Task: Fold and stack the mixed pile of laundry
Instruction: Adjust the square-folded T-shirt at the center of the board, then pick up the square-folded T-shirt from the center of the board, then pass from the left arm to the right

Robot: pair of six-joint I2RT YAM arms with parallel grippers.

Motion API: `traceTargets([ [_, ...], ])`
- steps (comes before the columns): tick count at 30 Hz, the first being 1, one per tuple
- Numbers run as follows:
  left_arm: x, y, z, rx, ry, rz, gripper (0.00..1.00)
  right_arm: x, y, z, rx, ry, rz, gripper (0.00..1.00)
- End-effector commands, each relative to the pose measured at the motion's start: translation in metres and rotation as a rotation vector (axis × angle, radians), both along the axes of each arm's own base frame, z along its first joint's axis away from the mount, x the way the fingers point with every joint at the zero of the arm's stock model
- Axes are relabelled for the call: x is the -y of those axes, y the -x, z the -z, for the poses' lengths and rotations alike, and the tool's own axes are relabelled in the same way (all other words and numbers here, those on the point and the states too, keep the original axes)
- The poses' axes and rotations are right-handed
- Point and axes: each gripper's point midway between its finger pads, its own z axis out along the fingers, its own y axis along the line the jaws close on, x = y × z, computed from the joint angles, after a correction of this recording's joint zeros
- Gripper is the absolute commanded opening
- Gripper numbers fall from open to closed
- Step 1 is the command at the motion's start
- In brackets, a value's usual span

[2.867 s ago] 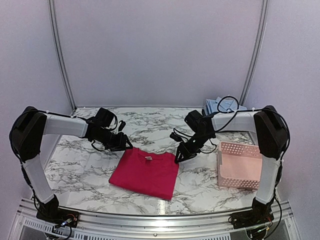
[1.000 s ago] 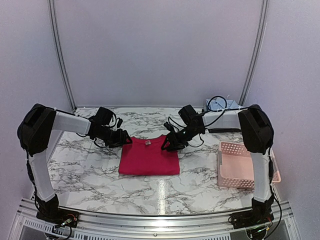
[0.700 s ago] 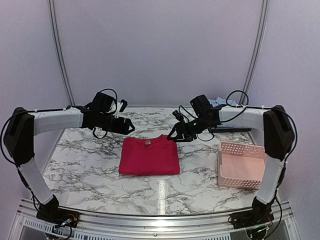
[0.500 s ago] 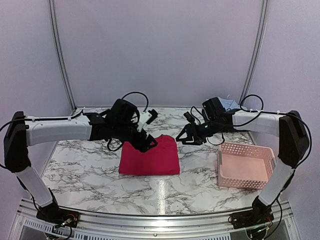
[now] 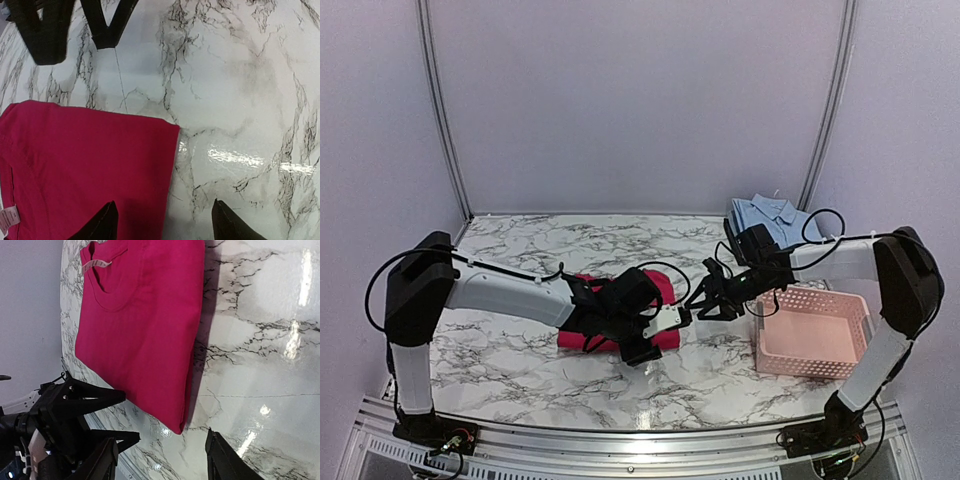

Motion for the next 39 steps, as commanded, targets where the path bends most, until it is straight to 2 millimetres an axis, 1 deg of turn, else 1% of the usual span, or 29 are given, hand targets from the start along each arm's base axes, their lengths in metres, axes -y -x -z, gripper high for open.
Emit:
traceTargets([
  [1,0.017,-0.002,0.014,0.055,-0.017,0.06,0.65,-0.003,-0.005,-0.014,0.012,-0.049,0.023,0.56],
  [3,0.018,-0.004,0.024,0.058,-0.034,0.061,0.62,-0.003,-0.002,-0.01,-0.01,-0.048,0.024,0.56],
  [5,0.02,-0.006,0.028,0.063,-0.039,0.06,0.55,-0.003,0.001,-0.004,-0.039,-0.054,0.03,0.57],
  [7,0.02,-0.012,0.028,0.079,-0.039,0.038,0.41,-0.004,0.004,0.001,-0.07,-0.066,0.033,0.6],
  [8,0.02,-0.013,0.025,0.078,-0.031,0.029,0.34,-0.005,0.005,0.003,-0.083,-0.073,0.033,0.63],
  [10,0.02,-0.016,0.015,0.06,0.019,0.006,0.23,-0.006,0.007,0.005,-0.105,-0.084,0.033,0.72],
  [12,0.022,-0.021,-0.004,0.043,0.106,-0.026,0.15,-0.008,0.008,0.006,-0.124,-0.102,0.035,0.82],
  [13,0.021,-0.02,-0.009,0.016,0.136,-0.039,0.11,-0.01,0.008,0.006,-0.135,-0.115,0.037,0.85],
  [14,0.024,-0.022,-0.018,0.012,0.18,-0.048,0.1,-0.011,0.008,0.006,-0.146,-0.131,0.04,0.88],
  [15,0.023,-0.024,-0.024,0.006,0.203,-0.059,0.09,-0.014,0.008,0.007,-0.159,-0.148,0.046,0.92],
  [17,0.022,-0.025,-0.032,-0.003,0.235,-0.074,0.08,-0.018,0.008,0.008,-0.188,-0.18,0.056,0.98],
  [19,0.021,-0.025,-0.041,-0.011,0.274,-0.092,0.06,-0.021,0.009,0.012,-0.222,-0.19,0.067,0.99],
  [24,0.018,-0.027,-0.056,-0.013,0.328,-0.106,0.02,-0.035,0.003,0.013,-0.243,-0.233,0.088,0.98],
  [27,0.019,-0.025,-0.058,-0.017,0.335,-0.093,0.02,-0.048,-0.004,0.011,-0.264,-0.276,0.112,0.97],
  [29,0.019,-0.024,-0.058,-0.016,0.335,-0.089,0.02,-0.059,-0.008,0.012,-0.281,-0.291,0.12,0.95],
  [34,0.017,-0.024,-0.061,-0.007,0.344,-0.089,0.03,-0.079,-0.016,0.023,-0.334,-0.319,0.175,0.78],
  [36,0.017,-0.025,-0.063,-0.002,0.349,-0.096,0.03,-0.082,-0.02,0.029,-0.349,-0.325,0.21,0.69],
  [39,0.016,-0.027,-0.063,0.004,0.347,-0.103,0.04,-0.084,-0.027,0.031,-0.341,-0.322,0.251,0.59],
])
